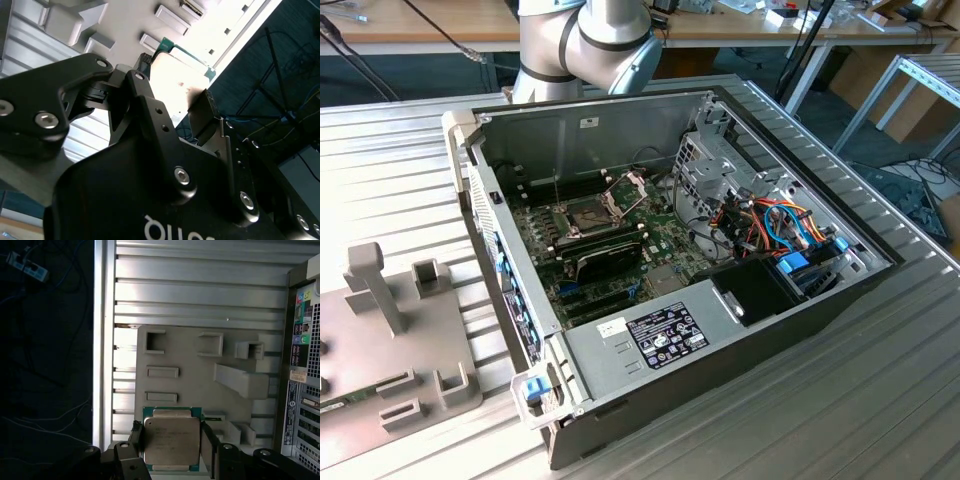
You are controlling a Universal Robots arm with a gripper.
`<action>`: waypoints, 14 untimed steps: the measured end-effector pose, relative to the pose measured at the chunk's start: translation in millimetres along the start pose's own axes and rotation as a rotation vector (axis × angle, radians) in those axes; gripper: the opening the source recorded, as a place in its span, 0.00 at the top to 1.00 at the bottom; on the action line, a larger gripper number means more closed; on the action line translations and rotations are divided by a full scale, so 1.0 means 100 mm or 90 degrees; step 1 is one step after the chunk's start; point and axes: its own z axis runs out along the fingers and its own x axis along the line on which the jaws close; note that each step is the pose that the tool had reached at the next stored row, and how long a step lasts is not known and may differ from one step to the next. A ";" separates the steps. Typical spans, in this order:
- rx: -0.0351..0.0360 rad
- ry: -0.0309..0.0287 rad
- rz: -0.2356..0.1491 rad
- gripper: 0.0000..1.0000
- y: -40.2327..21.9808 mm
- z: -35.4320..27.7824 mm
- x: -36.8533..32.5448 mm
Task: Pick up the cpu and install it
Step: 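Pick up the cpu and move it towards the insertion slot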
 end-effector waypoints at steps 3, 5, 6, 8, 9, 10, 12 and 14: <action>0.0000 0.0000 0.000 0.45 -0.001 0.000 -0.017; 0.0000 0.0000 0.000 0.45 -0.001 0.000 -0.031; 0.0000 0.0000 0.000 0.45 -0.001 0.001 -0.034; 0.0000 0.0000 0.000 0.45 -0.002 0.000 -0.044; 0.0000 0.0000 0.000 0.45 -0.002 0.001 -0.046; 0.0000 0.0000 0.000 0.45 -0.002 0.001 -0.047; 0.0000 0.0000 0.000 0.45 -0.002 -0.002 -0.063; 0.0000 0.0000 0.000 0.45 -0.003 -0.006 -0.063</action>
